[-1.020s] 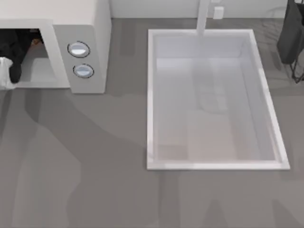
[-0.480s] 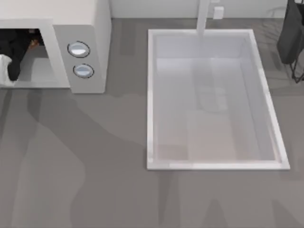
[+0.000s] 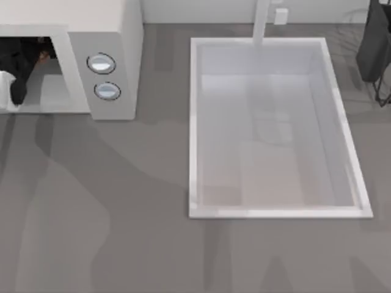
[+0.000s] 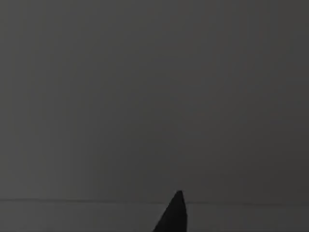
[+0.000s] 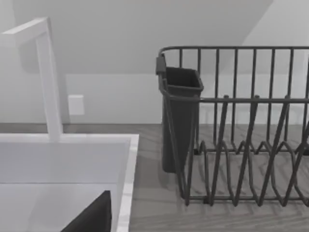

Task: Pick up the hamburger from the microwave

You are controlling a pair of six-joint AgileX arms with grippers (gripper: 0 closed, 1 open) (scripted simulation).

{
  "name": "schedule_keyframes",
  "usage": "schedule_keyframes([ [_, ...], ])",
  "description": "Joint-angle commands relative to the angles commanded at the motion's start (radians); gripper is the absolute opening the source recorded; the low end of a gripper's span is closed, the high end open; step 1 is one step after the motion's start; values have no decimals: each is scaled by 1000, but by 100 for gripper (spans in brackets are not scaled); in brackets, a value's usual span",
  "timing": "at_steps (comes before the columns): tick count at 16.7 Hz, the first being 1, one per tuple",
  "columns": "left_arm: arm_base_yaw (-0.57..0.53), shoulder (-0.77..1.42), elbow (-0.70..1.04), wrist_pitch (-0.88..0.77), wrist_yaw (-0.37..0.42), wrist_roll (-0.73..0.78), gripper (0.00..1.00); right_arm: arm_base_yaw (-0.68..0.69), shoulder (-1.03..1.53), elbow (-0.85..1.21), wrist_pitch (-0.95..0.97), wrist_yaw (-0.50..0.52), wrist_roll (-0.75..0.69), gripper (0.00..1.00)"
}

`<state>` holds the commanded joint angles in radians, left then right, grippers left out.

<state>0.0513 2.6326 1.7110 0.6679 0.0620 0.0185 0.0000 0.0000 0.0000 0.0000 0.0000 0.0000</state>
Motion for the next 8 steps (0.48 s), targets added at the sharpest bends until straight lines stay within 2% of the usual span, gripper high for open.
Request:
schedule_keyframes([
  [4,-70,-186,-167,-46,-64,-22,0,0,0,0,0,0,0,100],
  [8,-178,-509,-430,-118,-163,-57,0,0,0,0,0,0,0,100],
])
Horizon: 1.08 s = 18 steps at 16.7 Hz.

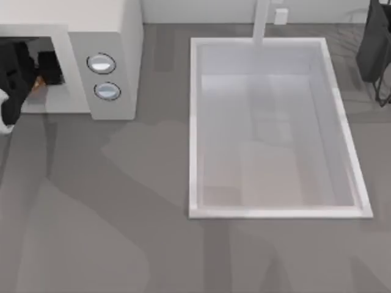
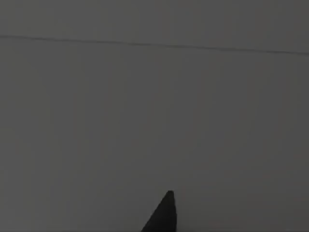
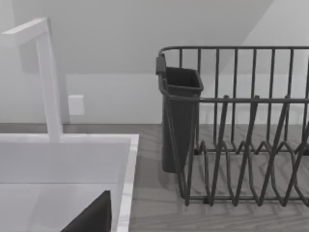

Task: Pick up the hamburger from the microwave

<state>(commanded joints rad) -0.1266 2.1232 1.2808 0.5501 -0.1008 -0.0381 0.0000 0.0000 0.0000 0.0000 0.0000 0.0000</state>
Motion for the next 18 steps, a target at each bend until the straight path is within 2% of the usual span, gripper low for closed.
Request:
schedule_keyframes([
  [6,-181,-547,-445,-120,-166,-58,0,0,0,0,0,0,0,100],
  [10,-274,-791,-669,-182,-251,-87,0,0,0,0,0,0,0,100],
  [13,-307,-863,-739,-204,-280,-98,0,0,0,0,0,0,0,100],
  [18,-297,-854,-742,-202,-280,-95,0,0,0,0,0,0,0,100],
])
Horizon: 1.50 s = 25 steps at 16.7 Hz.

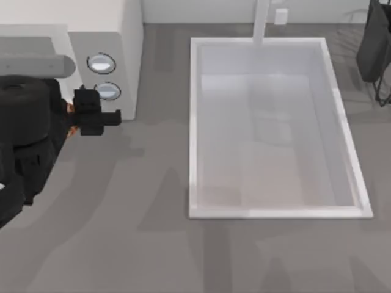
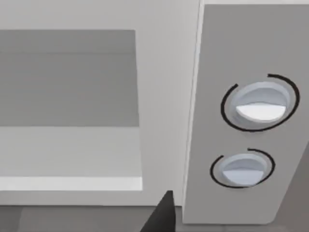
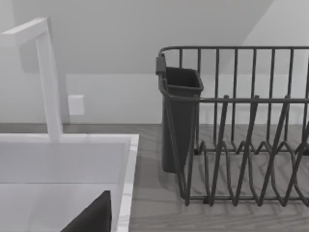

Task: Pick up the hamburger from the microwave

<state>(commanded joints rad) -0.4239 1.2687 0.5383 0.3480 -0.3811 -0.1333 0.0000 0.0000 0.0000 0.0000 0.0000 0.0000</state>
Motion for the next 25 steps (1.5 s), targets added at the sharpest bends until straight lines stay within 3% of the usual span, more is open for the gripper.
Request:
schedule_keyframes([
  [5,-7,109,-26,115,-3,-1,0,0,0,0,0,0,0,100],
  [13,-16,541,-153,724,0,-2,0,0,0,0,0,0,0,100],
  [16,-13,651,-199,871,5,0,0,0,0,0,0,0,0,100],
  [23,-12,695,-218,923,8,1,0,0,0,0,0,0,0,100],
  [25,-12,695,-218,923,8,1,15,0,0,0,0,0,0,100],
])
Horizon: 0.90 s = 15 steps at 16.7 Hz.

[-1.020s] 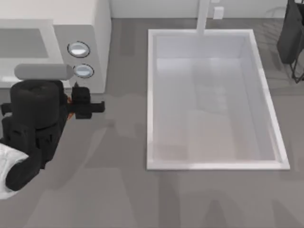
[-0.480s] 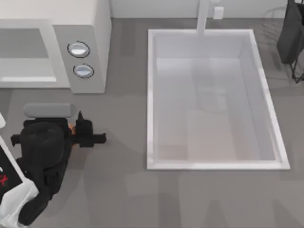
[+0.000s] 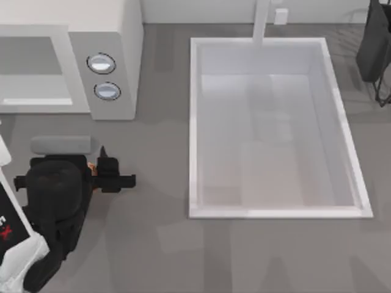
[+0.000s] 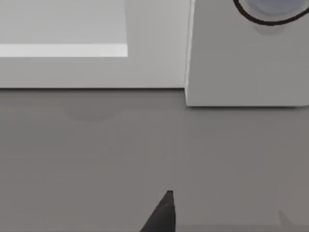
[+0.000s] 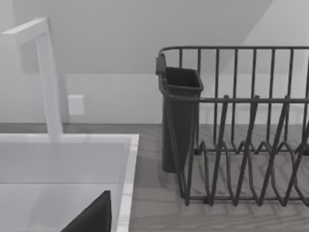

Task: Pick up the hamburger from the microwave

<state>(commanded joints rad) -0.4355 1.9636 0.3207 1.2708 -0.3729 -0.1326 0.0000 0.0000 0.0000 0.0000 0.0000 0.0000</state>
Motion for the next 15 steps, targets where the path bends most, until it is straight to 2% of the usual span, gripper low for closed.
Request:
schedule_keyframes([
  [11,0,0,0,0,0,0,98,0,0,0,0,0,0,100],
  [15,0,0,0,0,0,0,100,0,0,0,0,0,0,100],
])
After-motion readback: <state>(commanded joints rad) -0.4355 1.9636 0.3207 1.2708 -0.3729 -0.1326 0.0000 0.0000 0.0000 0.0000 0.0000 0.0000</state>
